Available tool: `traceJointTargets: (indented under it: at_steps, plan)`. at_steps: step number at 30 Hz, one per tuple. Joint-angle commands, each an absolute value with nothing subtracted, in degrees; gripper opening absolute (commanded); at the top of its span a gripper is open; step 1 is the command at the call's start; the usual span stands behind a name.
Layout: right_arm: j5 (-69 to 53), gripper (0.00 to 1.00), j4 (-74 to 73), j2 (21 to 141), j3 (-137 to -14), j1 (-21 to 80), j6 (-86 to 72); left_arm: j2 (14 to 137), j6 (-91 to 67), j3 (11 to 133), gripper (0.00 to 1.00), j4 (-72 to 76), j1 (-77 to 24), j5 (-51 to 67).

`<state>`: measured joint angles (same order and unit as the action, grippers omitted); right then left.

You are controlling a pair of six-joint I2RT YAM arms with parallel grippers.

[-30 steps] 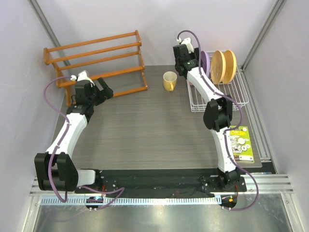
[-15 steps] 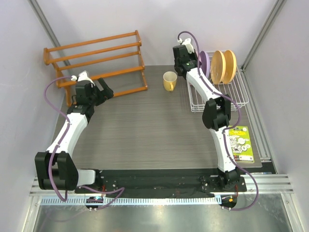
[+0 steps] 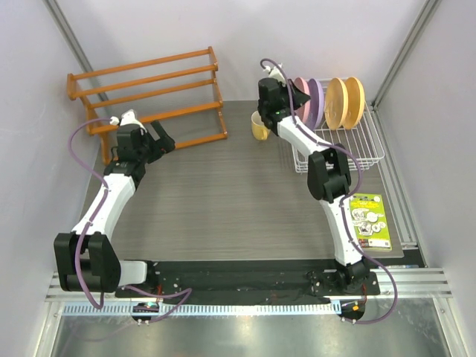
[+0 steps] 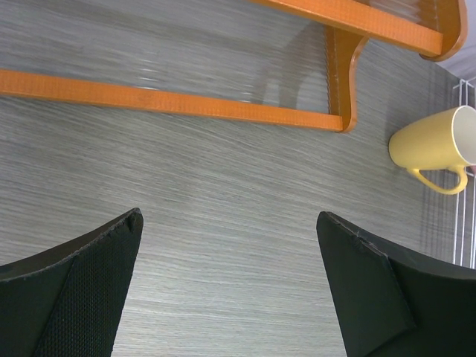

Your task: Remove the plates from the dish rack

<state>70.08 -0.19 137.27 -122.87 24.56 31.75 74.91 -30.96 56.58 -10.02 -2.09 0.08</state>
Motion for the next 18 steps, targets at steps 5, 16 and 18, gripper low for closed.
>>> traceJointTargets:
  at_steps: [5,16,18]
  plan:
    - [77.69,0.01,39.00,132.19,-120.67,27.42,59.66,74.71,-29.88,56.25,0.99,-8.35,-1.84,0.97]
    - [79.54,0.01,49.85,127.72,-120.06,29.70,69.27,76.37,-30.06,57.04,0.99,-8.26,-1.76,4.74]
    - [79.54,0.01,41.87,123.69,-119.36,30.41,61.67,76.73,-30.41,56.95,0.99,-7.65,-1.85,6.58]
